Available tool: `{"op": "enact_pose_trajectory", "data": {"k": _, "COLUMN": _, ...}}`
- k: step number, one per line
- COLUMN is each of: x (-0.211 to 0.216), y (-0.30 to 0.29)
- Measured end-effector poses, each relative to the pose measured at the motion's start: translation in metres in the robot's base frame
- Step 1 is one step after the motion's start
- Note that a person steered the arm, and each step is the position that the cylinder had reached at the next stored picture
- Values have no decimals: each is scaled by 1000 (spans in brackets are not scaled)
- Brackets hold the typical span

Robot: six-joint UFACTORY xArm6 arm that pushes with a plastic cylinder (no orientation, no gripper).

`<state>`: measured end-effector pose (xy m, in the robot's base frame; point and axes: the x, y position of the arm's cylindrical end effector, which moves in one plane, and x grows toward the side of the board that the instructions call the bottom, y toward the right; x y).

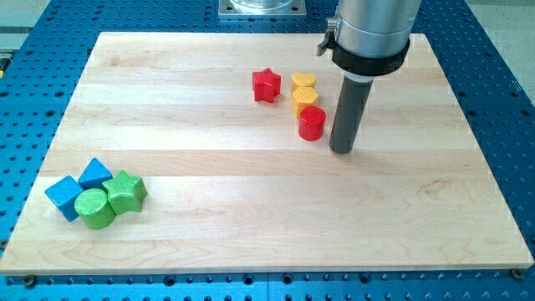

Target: Place your arm at the bottom center of the board

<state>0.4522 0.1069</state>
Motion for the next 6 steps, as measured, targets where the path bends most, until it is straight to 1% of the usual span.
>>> {"op": "enact_pose_trajectory", "data": {"k": 1, "x": -15, "y": 17}}
{"op": "enact_pose_trajectory", "data": {"k": 2, "x": -14, "y": -28}}
{"op": "enact_pose_trajectory", "data": {"k": 3, "x": -1, "y": -23}}
{"op": "enact_pose_trajectory", "data": {"k": 4, "x": 32, "y": -3}}
{"op": "enact_pose_trajectory", "data": {"k": 5, "x": 111, "y": -54}}
{"op": "enact_pose_trajectory", "data": {"k": 6, "x": 166, "y": -122}}
